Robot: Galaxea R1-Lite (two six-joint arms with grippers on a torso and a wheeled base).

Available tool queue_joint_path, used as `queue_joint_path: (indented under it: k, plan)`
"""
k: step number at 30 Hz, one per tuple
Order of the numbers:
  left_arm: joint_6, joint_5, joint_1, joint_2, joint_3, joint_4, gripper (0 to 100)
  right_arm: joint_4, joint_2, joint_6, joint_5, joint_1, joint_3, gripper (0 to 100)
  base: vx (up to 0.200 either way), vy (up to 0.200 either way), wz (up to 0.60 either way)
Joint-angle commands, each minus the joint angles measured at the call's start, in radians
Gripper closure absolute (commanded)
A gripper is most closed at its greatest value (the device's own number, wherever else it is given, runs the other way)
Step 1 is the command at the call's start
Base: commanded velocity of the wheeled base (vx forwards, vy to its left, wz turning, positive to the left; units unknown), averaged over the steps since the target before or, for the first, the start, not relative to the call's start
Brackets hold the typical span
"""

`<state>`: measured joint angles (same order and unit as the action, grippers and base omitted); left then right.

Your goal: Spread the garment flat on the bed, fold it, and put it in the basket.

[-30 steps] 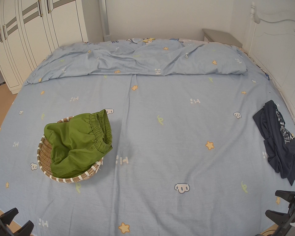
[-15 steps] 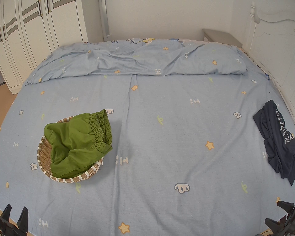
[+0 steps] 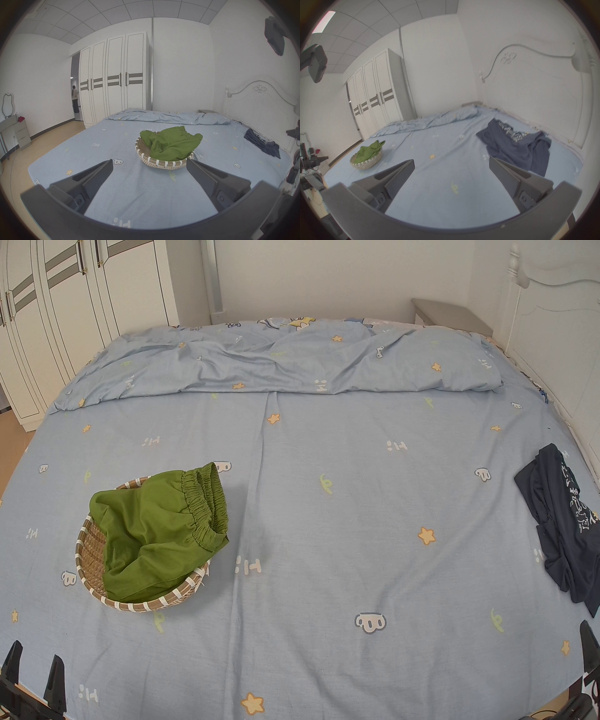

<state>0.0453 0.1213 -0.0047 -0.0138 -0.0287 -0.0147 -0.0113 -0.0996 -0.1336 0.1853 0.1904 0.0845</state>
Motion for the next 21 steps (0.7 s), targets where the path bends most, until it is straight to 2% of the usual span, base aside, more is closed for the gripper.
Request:
queue_joint_path:
  k: [1, 6, 7, 8, 9, 10, 13, 21]
  plan:
    - [-0.016, -0.029, 0.000, 0.014, 0.023, 0.001, 0, -0.049, 0.100, 0.134, -0.021, -0.200, -0.084, 0, 0.000, 0.000, 0.00]
    - [-0.015, -0.031, 0.002, 0.014, 0.023, -0.001, 0, -0.045, 0.100, 0.158, -0.056, -0.193, -0.084, 0, 0.000, 0.000, 0.00]
    - [-0.015, -0.031, 0.002, 0.014, 0.023, -0.001, 0, -0.044, 0.100, 0.149, -0.086, -0.192, -0.084, 0, 0.000, 0.000, 0.00]
    - [-0.015, -0.031, 0.000, 0.014, 0.023, -0.001, 0, -0.026, 0.100, 0.132, -0.145, -0.193, -0.084, 0, 0.000, 0.000, 0.00]
    - [-0.015, -0.031, 0.000, 0.014, 0.023, -0.001, 0, -0.026, 0.100, 0.132, -0.145, -0.193, -0.084, 0, 0.000, 0.000, 0.00]
    - [-0.016, -0.031, 0.002, 0.014, 0.024, -0.001, 0, 0.024, 0.100, 0.141, -0.227, -0.192, -0.084, 0, 0.000, 0.000, 0.00]
    - [-0.018, -0.031, 0.002, 0.014, 0.026, -0.005, 0, 0.011, 0.098, 0.143, -0.207, -0.190, -0.084, 0, 0.000, 0.000, 0.00]
    - [-0.019, -0.040, 0.003, 0.014, 0.029, -0.004, 0, 0.008, 0.100, 0.141, -0.205, -0.190, -0.084, 0, 0.000, 0.000, 0.00]
